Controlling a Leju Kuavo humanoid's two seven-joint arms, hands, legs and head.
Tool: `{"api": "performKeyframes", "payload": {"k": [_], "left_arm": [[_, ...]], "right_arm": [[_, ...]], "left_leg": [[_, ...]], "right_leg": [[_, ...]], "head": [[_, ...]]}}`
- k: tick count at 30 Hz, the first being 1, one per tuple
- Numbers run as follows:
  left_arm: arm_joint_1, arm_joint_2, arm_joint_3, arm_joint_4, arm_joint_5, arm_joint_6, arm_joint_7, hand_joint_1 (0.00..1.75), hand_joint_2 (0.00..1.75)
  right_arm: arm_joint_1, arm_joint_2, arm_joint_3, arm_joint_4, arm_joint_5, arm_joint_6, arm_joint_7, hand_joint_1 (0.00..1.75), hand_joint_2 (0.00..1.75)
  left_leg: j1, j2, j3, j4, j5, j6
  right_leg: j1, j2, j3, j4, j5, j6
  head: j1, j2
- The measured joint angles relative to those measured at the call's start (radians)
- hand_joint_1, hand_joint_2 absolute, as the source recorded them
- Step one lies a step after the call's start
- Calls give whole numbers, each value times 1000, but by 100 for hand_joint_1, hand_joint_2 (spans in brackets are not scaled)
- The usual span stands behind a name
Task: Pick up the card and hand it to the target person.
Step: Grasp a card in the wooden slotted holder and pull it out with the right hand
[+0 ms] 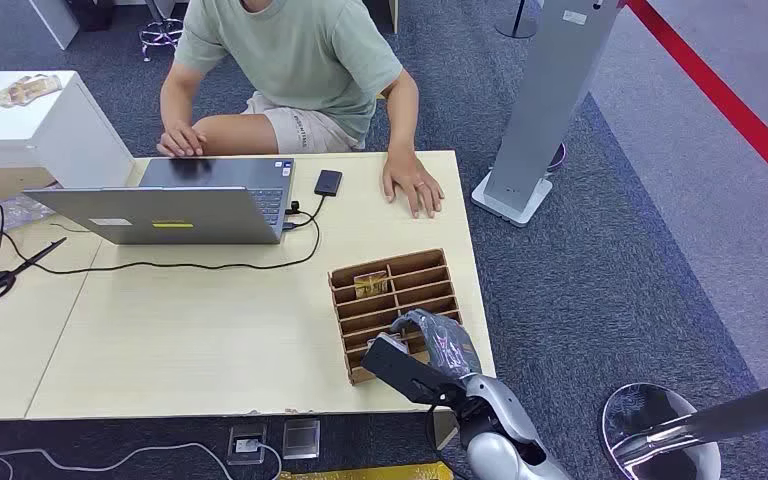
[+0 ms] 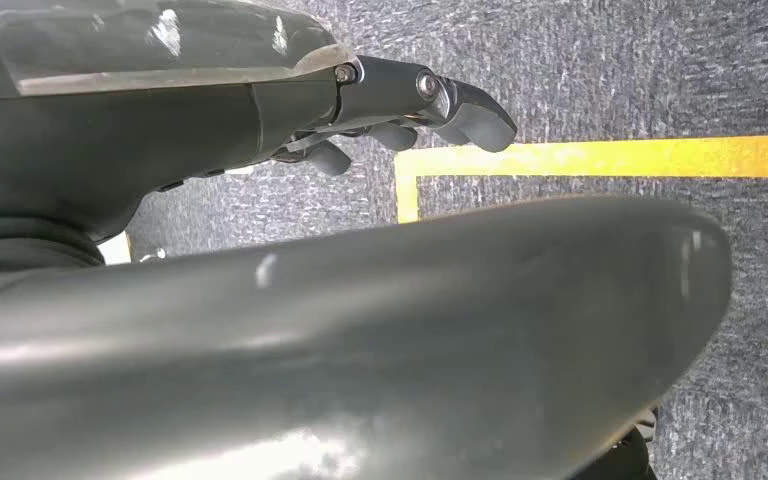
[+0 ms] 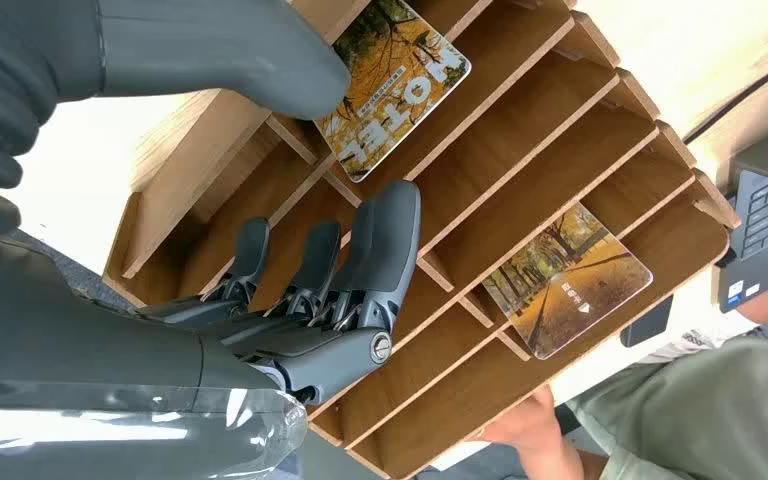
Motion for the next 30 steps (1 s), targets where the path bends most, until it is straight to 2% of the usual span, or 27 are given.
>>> {"api": "performKeyframes", "payload": {"k": [30], "left_arm": [[0, -1, 0, 0, -2, -8, 8, 0, 0]], "right_arm": [[-16, 17, 10, 77, -3, -5, -10, 82, 175]], "left_leg": [[0, 0, 1, 0, 0, 0]], "right_leg": [[0, 0, 1, 0, 0, 0]], "head": [[0, 0]]}}
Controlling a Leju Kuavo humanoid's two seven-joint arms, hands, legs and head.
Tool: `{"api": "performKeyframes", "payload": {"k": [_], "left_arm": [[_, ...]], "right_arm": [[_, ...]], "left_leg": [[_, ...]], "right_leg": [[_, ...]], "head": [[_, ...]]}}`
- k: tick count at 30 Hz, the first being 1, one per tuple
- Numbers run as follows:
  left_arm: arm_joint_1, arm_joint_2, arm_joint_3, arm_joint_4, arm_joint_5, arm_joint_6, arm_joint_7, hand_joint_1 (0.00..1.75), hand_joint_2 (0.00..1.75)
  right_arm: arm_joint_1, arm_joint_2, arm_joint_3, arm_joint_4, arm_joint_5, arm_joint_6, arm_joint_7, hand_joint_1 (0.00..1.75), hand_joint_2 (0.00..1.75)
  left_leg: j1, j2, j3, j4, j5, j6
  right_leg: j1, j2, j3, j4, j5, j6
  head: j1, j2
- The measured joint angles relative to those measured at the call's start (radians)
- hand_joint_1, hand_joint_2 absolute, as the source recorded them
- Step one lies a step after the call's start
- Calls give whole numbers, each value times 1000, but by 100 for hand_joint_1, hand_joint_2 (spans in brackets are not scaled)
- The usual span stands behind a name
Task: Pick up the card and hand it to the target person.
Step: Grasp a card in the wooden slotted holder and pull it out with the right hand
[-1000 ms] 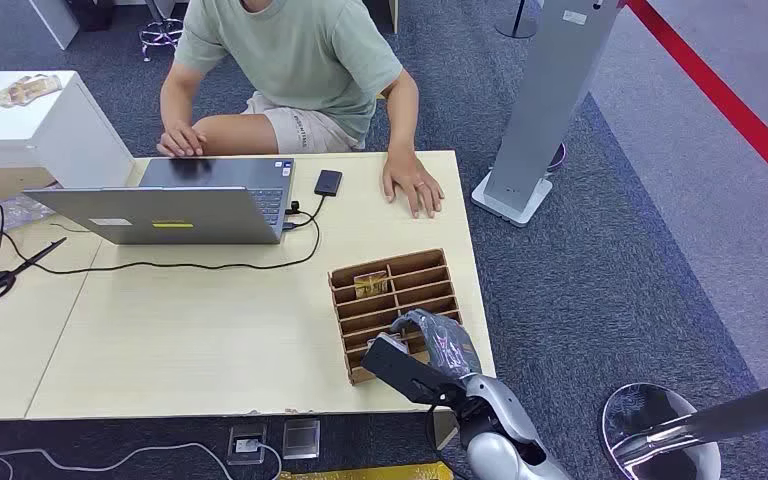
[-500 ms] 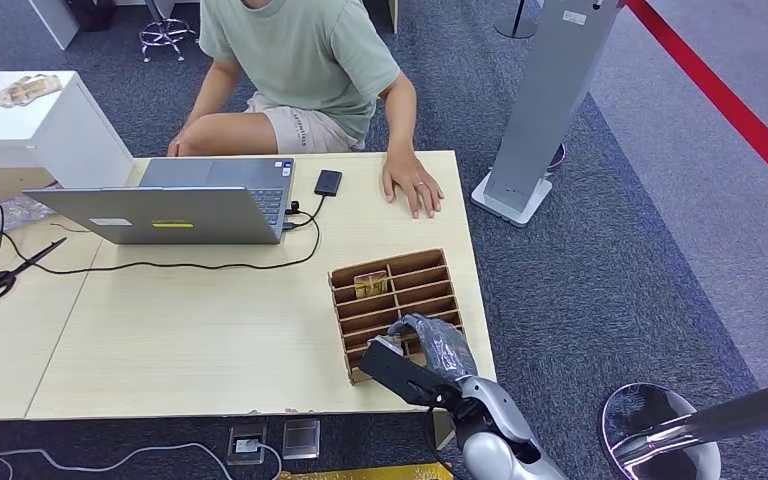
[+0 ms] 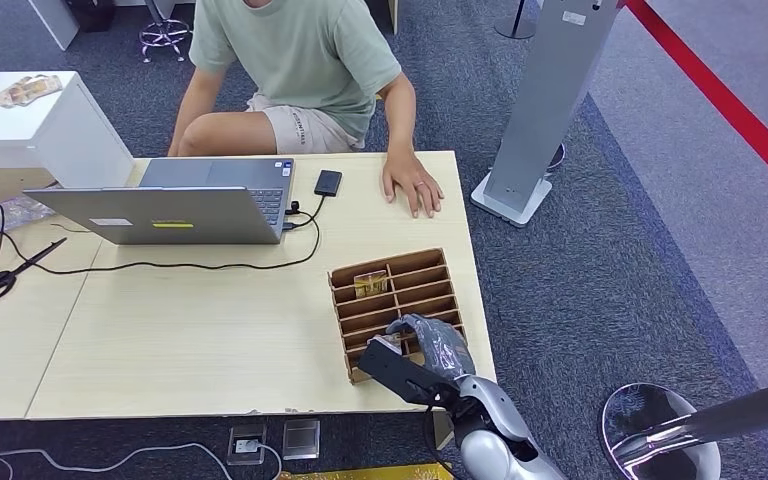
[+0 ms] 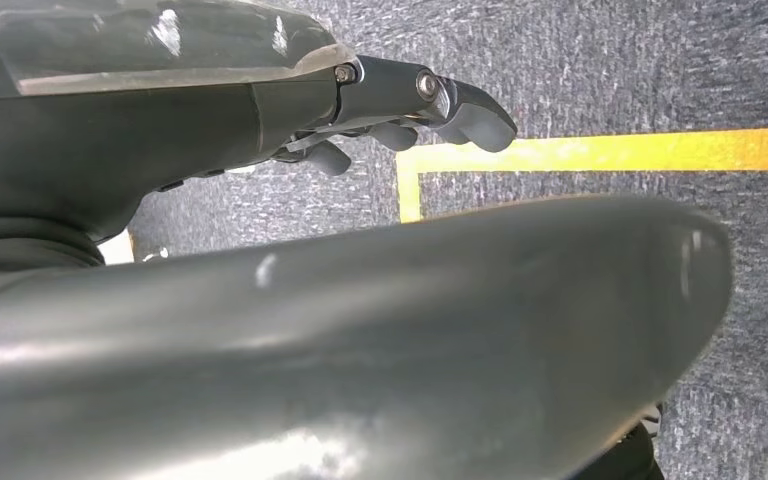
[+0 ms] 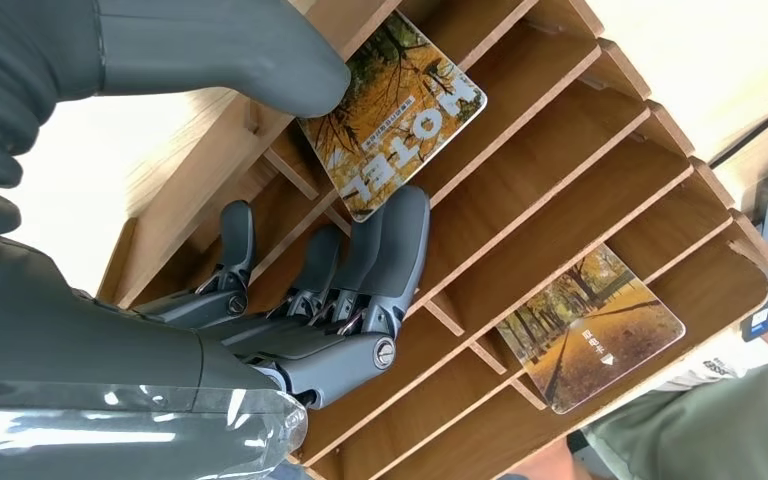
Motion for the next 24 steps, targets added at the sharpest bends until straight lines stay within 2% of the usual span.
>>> {"api": "performKeyframes", "payload": {"k": [15, 18, 22, 24], "left_arm": [[0, -3, 0, 0, 0, 5, 3, 0, 0], [0, -3, 0, 0, 0, 5, 3, 0, 0], [0, -3, 0, 0, -1, 5, 3, 0, 0], [0, -3, 0, 0, -3, 5, 3, 0, 0]], "right_arm": [[-1, 0, 4, 15, -16, -4, 4, 84, 175], [-2, 0, 5, 16, -19, -8, 6, 94, 175], [-4, 0, 7, 17, -23, -13, 9, 127, 175], [-5, 0, 9, 20, -23, -15, 12, 137, 175]], "left_leg": [[0, 0, 0, 0, 0, 0], [0, 0, 0, 0, 0, 0], [0, 0, 0, 0, 0, 0], [0, 0, 0, 0, 0, 0]], "right_leg": [[0, 0, 0, 0, 0, 0], [0, 0, 0, 0, 0, 0], [0, 0, 0, 0, 0, 0], [0, 0, 0, 0, 0, 0]], "head": [[0, 0], [0, 0], [0, 0], [0, 0]]}}
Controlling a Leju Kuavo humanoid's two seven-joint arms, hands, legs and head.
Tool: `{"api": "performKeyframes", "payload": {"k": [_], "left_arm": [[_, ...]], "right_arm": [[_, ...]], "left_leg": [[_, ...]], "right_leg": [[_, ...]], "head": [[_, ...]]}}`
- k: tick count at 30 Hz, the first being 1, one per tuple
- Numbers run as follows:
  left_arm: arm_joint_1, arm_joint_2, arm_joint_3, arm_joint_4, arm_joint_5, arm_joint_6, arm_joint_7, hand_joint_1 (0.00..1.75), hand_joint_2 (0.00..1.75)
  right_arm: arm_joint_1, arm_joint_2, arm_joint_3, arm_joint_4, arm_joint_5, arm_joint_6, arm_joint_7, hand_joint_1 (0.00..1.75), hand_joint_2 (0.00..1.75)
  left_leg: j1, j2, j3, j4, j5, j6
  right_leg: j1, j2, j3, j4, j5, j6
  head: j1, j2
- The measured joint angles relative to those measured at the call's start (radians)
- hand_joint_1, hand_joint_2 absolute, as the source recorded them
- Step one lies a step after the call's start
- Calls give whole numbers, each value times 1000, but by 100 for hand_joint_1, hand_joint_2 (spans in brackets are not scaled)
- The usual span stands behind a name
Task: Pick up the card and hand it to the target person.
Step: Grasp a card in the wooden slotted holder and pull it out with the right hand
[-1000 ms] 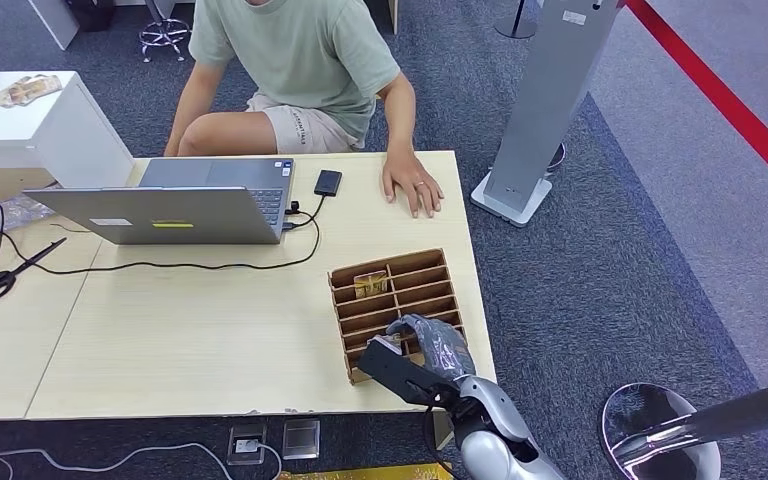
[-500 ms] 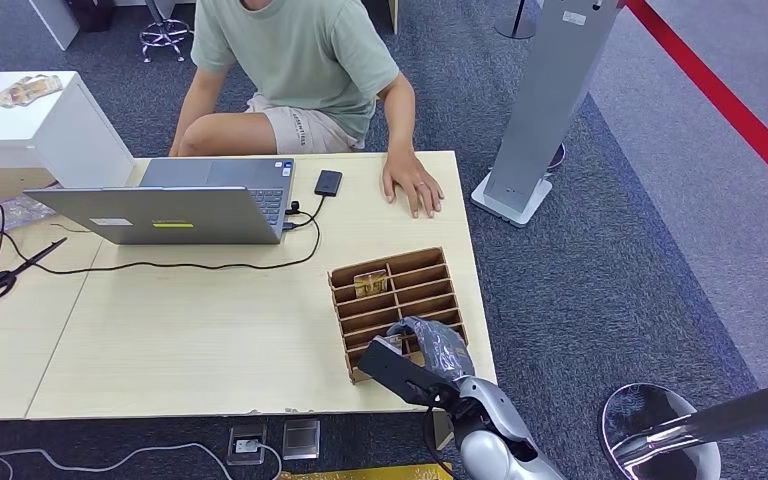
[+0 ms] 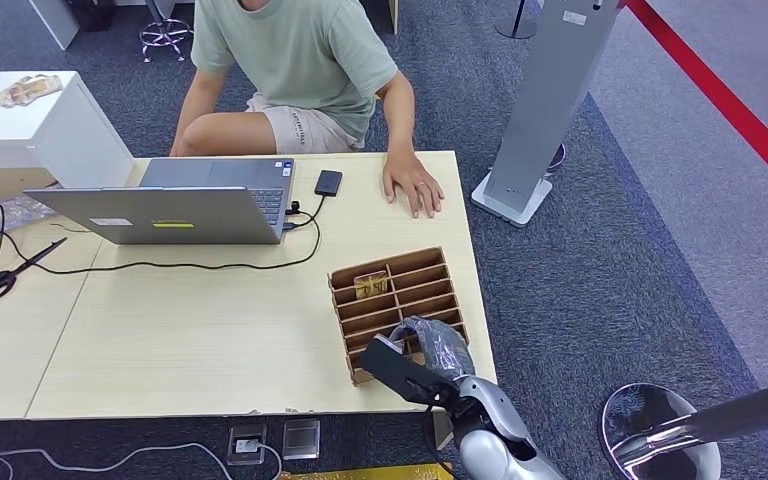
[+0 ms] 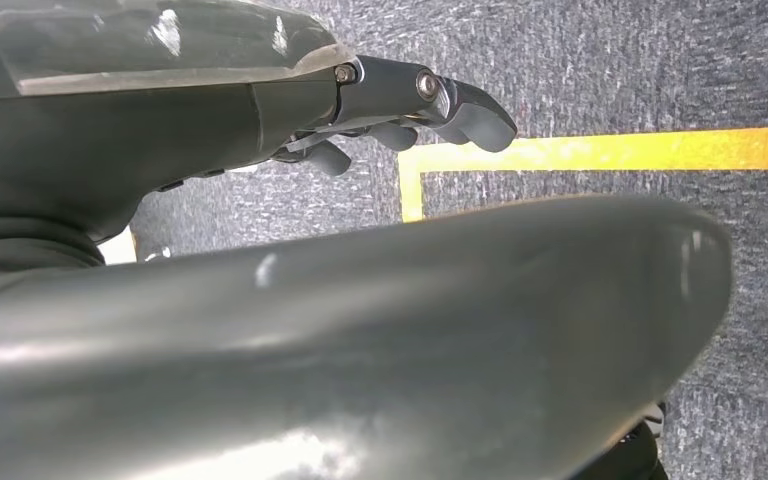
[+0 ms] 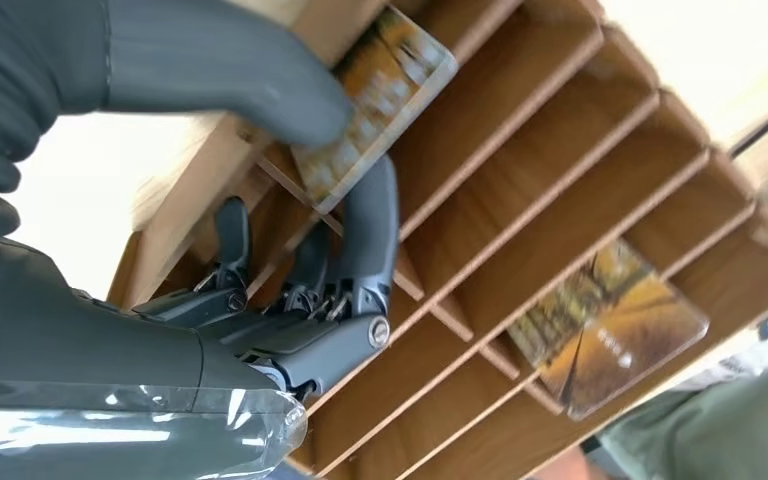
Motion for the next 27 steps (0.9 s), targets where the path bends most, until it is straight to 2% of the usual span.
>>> {"api": "performKeyframes", "payload": {"k": [4, 7, 19, 27], "left_arm": [[0, 0, 0, 0, -6, 0, 0, 0, 0], [0, 0, 0, 0, -8, 0, 0, 0, 0], [0, 0, 0, 0, -14, 6, -10, 0, 0], [0, 0, 0, 0, -14, 5, -11, 0, 0]], "right_arm": [[-2, 0, 1, 2, -2, -6, 4, 154, 175], [-3, -1, 1, 2, -3, -8, 5, 159, 175], [-5, -1, 1, 4, -2, -23, 3, 159, 175], [6, -2, 3, 2, 9, -75, -29, 159, 175]], "left_leg": [[0, 0, 0, 0, 0, 0], [0, 0, 0, 0, 0, 0], [0, 0, 0, 0, 0, 0], [0, 0, 0, 0, 0, 0]], "right_leg": [[0, 0, 0, 0, 0, 0], [0, 0, 0, 0, 0, 0], [0, 0, 0, 0, 0, 0], [0, 0, 0, 0, 0, 0]], "head": [[0, 0], [0, 0], [0, 0], [0, 0]]}}
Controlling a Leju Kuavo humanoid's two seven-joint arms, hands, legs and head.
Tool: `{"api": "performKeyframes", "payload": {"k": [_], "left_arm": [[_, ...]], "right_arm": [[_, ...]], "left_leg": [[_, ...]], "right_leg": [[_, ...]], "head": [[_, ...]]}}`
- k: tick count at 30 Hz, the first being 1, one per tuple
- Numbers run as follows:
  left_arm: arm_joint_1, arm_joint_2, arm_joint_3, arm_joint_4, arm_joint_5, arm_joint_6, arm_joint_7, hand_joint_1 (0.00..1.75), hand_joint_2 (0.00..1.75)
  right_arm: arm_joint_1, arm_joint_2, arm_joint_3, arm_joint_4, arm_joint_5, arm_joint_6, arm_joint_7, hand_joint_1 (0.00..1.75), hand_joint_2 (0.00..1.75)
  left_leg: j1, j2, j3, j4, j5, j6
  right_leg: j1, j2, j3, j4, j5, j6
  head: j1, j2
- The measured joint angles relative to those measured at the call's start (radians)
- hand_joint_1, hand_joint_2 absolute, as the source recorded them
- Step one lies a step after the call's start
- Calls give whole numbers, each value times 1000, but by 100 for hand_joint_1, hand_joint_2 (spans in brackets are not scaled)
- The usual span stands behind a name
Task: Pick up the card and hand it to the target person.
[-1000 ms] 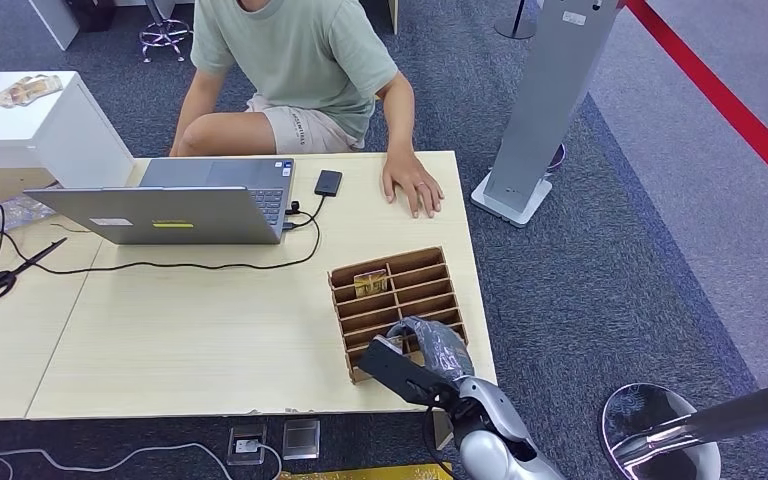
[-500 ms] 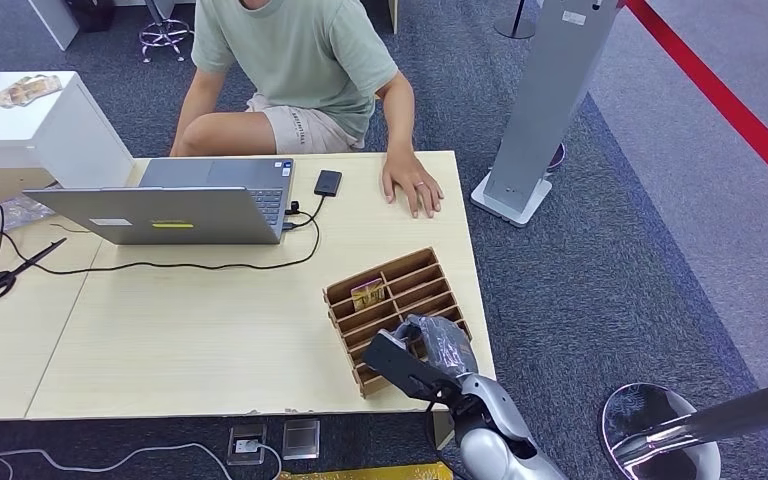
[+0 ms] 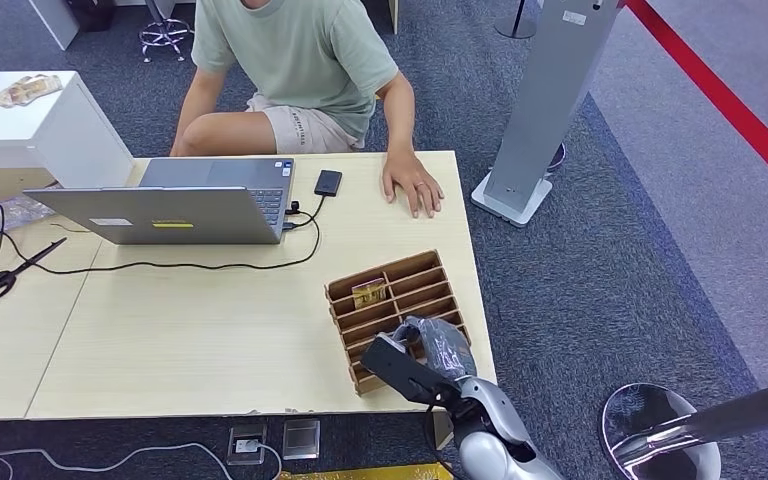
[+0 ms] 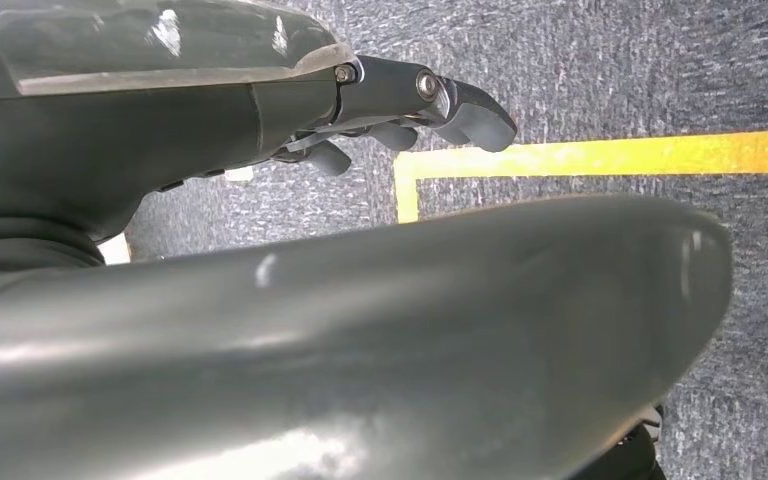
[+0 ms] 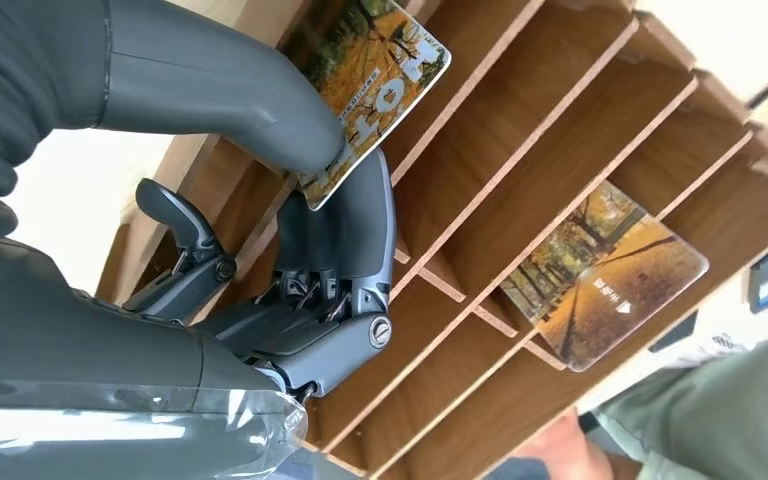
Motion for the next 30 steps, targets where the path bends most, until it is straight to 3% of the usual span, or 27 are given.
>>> {"api": "performKeyframes", "payload": {"k": [16, 25, 30], "left_arm": [[2, 0, 0, 0, 0, 6, -13, 0, 0], [2, 0, -1, 0, -8, -1, -14, 0, 0], [0, 0, -2, 0, -31, -12, -14, 0, 0]], "right_arm": [[79, -27, -77, -157, 38, -361, -256, 159, 175], [77, -33, -92, -170, 12, -323, -237, 159, 175], [5, -33, -98, -138, -42, -251, -224, 159, 175]], "left_leg": [[0, 0, 0, 0, 0, 0], [0, 0, -1, 0, 0, 0], [0, 0, -1, 0, 0, 0]], "right_leg": [[0, 0, 0, 0, 0, 0], [0, 0, 0, 0, 0, 0], [0, 0, 0, 0, 0, 0]], "head": [[0, 0], [0, 0], [0, 0]]}}
